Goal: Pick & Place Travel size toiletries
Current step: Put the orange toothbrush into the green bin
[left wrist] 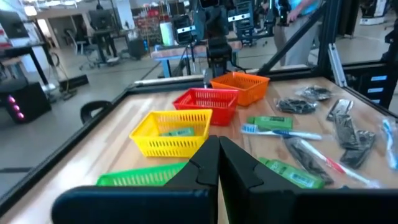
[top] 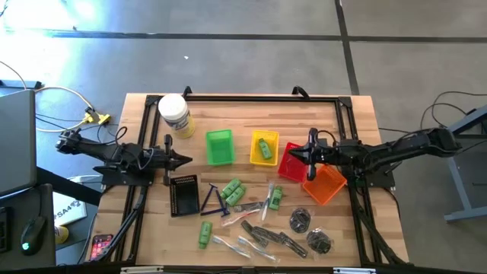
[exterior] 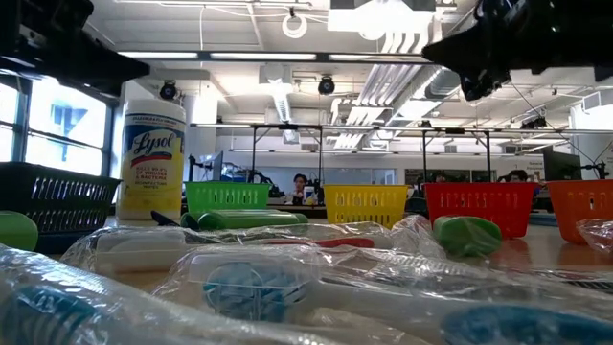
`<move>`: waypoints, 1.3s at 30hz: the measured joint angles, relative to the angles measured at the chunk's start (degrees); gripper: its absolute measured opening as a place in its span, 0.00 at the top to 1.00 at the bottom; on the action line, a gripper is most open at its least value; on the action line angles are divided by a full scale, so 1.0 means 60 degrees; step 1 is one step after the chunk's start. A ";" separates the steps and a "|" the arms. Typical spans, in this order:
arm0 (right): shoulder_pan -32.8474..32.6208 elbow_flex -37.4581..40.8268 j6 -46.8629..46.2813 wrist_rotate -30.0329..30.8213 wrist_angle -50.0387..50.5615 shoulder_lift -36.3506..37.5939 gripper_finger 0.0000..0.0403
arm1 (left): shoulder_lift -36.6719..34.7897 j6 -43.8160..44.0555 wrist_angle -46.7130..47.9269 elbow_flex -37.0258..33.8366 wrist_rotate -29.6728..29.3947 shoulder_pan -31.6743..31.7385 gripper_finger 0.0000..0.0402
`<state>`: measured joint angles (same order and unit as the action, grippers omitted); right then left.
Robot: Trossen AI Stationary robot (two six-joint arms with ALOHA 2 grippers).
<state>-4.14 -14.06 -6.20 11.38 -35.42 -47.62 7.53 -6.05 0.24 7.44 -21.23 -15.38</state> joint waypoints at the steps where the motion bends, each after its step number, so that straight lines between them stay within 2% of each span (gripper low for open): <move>1: 0.0000 -0.0308 -0.0002 -0.0103 0.0337 -0.0148 0.99 | 0.0003 -0.0060 -0.0085 0.0000 -0.0026 0.0000 1.00; 3: -0.0004 -0.1070 -0.0128 -0.0227 0.1276 -0.0486 0.99 | 0.0007 -0.0165 -0.0301 0.0000 -0.0057 0.0000 1.00; 6: -0.0007 -0.2682 -0.0554 -0.0622 0.3654 -0.1210 0.99 | 0.0011 -0.0176 -0.0409 0.0000 -0.0066 0.0000 1.00; 9: -0.0125 -0.4391 -0.0681 -0.0776 0.5877 -0.2306 0.99 | 0.0022 -0.0118 -0.0370 0.0000 -0.0066 0.0000 1.00; 12: -0.0460 -0.5760 -0.0685 -0.0802 0.7353 -0.3536 0.99 | 0.0018 0.0108 -0.0374 0.0000 -0.0070 0.0000 1.00; 17: -0.1201 -0.7343 -0.0124 -0.0515 0.7879 -0.5643 0.99 | 0.0018 0.0337 -0.0370 0.0000 -0.0066 0.0000 1.00; 22: -0.1823 -0.8515 0.0471 -0.0745 0.7923 -0.7569 0.99 | 0.0018 0.0552 -0.0297 0.0000 -0.0068 0.0000 1.00; 25: -0.2002 -0.9187 0.0514 -0.1369 0.8089 -0.8557 0.98 | 0.0018 0.0558 -0.0296 0.0000 -0.0070 0.0000 1.00; 28: -0.2122 -0.9803 0.0531 -0.1802 0.8075 -0.9427 0.90 | 0.0018 0.0558 -0.0298 0.0000 -0.0070 0.0000 1.00; 36: -0.2543 -1.1180 0.0447 -0.1939 0.8083 -1.1182 0.50 | 0.0018 0.0618 -0.0276 0.0000 -0.0070 0.0000 1.00; 39: -0.2737 -1.1367 0.0449 -0.1912 0.7961 -1.1556 0.41 | 0.0018 0.0709 -0.0272 0.0000 -0.0070 0.0000 1.00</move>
<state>-20.56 -82.26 -3.50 -0.08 12.35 -116.95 7.64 -1.80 -1.39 7.44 -21.65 -15.38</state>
